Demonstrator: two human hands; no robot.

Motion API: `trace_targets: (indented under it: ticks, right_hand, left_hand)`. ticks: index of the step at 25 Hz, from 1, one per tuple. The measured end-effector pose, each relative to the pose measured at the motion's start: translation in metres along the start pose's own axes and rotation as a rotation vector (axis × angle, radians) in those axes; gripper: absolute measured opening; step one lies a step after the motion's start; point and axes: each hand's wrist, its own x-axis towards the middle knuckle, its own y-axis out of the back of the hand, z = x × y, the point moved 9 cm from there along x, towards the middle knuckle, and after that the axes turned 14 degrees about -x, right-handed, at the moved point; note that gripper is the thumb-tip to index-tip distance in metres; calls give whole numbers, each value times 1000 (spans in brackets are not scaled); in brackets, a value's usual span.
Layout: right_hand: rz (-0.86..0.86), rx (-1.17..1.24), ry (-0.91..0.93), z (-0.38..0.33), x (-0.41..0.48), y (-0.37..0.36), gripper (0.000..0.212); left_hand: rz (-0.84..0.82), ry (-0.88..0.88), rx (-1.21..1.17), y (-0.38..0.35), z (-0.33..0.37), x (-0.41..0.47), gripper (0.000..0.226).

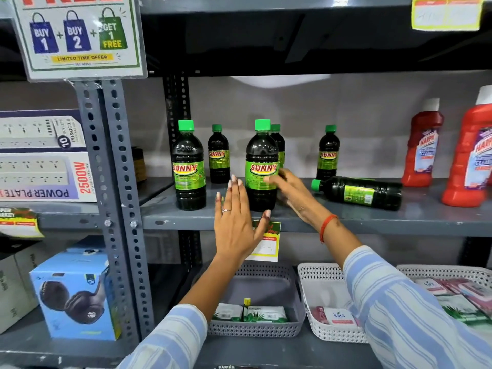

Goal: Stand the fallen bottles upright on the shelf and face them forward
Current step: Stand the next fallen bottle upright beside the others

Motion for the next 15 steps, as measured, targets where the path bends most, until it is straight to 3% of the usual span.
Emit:
trace_targets:
  ticks: [4, 7, 9, 12, 15]
  right_hand:
    - [331, -351, 131, -18, -19, 62, 39]
    - [437, -752, 227, -24, -29, 107, 42]
    - [375, -1057, 121, -9, -25, 139, 55]
    - [88, -1484, -144, 30, -22, 169, 73]
    - [57, -1554, -169, 42, -22, 177, 76]
  left_hand:
    - [23, -19, -17, -8, 42, 3, 73]
    - [4, -59, -25, -27, 77, 7, 67]
    - [-43, -98, -24, -46, 102, 9, 64]
    - [-170, -36, -64, -74, 127, 15, 67]
    - [-202, 16, -3, -77, 136, 17, 59]
